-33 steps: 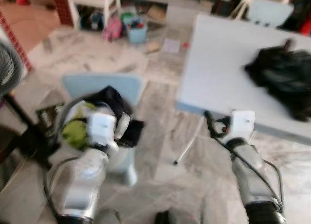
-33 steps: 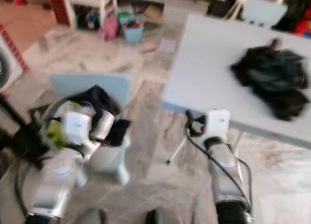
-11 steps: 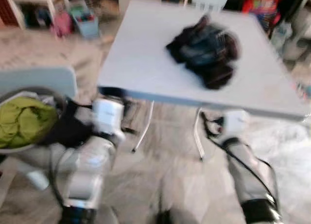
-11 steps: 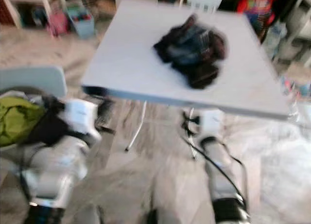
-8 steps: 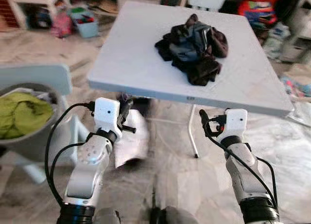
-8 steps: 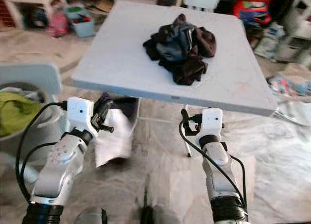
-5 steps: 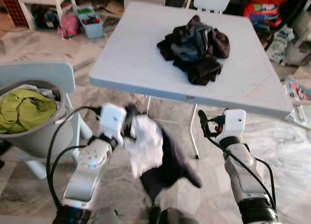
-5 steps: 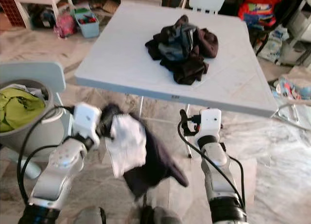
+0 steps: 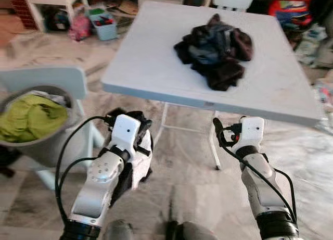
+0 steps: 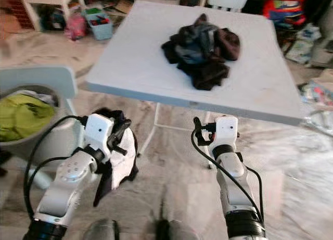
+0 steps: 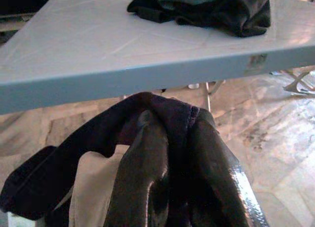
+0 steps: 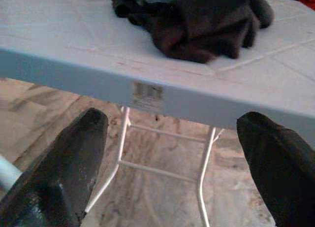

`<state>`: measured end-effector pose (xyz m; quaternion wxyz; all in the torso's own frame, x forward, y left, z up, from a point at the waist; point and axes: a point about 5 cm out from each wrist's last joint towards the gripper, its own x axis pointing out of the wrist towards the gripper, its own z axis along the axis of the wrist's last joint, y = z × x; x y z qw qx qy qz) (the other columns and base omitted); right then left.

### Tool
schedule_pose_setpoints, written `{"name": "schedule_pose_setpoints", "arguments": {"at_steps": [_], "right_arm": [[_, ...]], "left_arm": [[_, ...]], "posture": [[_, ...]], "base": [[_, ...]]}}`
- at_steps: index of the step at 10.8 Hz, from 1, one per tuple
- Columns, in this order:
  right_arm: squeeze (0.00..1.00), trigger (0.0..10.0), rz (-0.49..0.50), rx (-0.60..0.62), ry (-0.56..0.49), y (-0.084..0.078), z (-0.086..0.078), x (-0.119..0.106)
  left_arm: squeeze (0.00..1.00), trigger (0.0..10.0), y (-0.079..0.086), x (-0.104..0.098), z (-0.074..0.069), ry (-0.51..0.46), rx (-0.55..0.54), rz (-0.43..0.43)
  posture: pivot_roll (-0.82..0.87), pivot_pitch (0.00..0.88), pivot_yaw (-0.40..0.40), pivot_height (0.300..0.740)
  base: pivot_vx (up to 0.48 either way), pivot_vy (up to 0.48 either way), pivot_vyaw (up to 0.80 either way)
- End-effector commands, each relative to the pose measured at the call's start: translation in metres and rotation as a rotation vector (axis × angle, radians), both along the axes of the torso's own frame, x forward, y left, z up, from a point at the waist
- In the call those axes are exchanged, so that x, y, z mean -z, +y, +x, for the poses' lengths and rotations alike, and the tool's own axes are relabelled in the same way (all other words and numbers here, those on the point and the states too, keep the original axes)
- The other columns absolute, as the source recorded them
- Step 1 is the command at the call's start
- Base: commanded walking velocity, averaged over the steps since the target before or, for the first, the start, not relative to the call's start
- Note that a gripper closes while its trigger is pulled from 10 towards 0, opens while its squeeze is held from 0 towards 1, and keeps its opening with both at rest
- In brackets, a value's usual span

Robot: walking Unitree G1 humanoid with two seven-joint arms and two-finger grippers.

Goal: Hang hanger

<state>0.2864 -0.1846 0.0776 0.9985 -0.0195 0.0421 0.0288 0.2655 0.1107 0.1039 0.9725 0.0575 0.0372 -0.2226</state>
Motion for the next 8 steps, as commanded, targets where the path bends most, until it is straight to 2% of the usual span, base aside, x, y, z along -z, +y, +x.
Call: {"name": "schedule_pose_setpoints", "arguments": {"at_steps": [1, 2, 5, 6, 8], "right_arm": [[0.00, 10.0, 0.002, 0.001, 0.009, 0.000, 0.000, 0.002], [0.00, 10.0, 0.000, -0.001, 0.009, 0.000, 0.000, 0.002], [0.00, 10.0, -0.003, 0.002, 0.019, 0.000, 0.000, 0.003], [0.00, 10.0, 0.012, 0.015, 0.028, 0.000, 0.000, 0.004], [0.00, 10.0, 0.015, 0.015, 0.030, 0.001, 0.002, 0.004]], "left_arm": [[0.00, 10.0, -0.001, -0.003, 0.000, -0.019, 0.015, 0.000], [0.00, 10.0, -0.001, -0.002, 0.000, -0.016, 0.017, 0.000], [0.00, 10.0, 0.001, 0.000, 0.002, -0.011, 0.002, 0.010], [0.00, 10.0, 0.002, 0.006, 0.001, 0.005, -0.002, 0.037], [0.00, 10.0, 0.009, 0.015, 0.000, 0.045, -0.007, 0.055]], "posture": [[-0.02, 0.088, -0.096, 0.740], [-0.02, 0.088, -0.096, 0.740], [-0.02, 0.091, -0.096, 0.740], [-0.02, 0.088, -0.094, 0.740], [-0.02, 0.089, -0.089, 0.740]], "base": [[0.000, 0.469, -0.80], [0.000, 0.472, -0.80], [0.000, 0.476, 0.00], [0.000, 0.409, -0.44], [0.000, 0.000, -0.80]]}}
